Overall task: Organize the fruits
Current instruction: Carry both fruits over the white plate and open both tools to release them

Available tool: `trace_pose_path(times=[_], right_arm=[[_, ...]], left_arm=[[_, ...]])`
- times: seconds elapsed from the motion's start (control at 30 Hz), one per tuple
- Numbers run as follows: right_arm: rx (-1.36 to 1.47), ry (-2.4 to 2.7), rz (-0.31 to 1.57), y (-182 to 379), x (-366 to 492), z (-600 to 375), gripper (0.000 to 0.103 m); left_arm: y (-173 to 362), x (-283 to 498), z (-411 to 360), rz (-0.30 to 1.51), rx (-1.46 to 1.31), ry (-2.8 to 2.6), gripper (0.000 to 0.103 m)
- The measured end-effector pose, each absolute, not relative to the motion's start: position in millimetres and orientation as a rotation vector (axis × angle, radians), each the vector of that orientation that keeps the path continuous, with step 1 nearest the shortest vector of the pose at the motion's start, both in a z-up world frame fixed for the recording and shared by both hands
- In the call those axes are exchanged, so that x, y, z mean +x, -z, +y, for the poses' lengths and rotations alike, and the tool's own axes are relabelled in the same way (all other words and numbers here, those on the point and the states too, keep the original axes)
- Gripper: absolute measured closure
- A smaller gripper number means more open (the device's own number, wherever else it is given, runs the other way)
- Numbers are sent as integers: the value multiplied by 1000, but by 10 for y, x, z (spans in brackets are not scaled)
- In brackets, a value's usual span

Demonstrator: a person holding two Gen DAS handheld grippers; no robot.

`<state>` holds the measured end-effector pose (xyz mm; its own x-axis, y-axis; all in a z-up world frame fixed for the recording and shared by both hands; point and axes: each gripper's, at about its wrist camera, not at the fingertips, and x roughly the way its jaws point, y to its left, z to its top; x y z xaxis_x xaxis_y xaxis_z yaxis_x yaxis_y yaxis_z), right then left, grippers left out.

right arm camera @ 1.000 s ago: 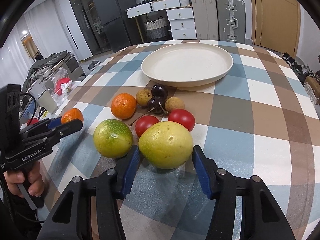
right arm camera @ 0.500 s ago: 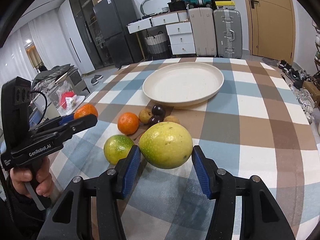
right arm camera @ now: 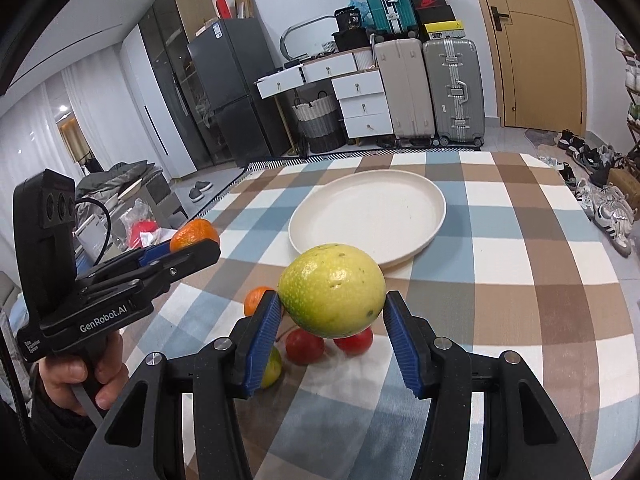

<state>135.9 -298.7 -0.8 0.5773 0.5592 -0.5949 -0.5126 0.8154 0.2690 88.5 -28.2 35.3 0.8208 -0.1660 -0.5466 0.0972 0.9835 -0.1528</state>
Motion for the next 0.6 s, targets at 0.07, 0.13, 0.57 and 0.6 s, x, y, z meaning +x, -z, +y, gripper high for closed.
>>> trace_pose_path(times=[0.07,0.13,0.57,0.6], right_arm=[[79,-627,707,-32,1394,-2991,49],[95,-628,698,-71,1436,-3009,49],[118,-604,708,-125,1799,-2917,49],[115,-604,712,-116,1826,-2899,49]], left_arm=[[-374,943,-303,583,-112,140,64],[-389,996,-332,576,-102,140,64],[-305,1466,-404,539,-95,139,64],[-286,1515,-396,541,-96,137,64]])
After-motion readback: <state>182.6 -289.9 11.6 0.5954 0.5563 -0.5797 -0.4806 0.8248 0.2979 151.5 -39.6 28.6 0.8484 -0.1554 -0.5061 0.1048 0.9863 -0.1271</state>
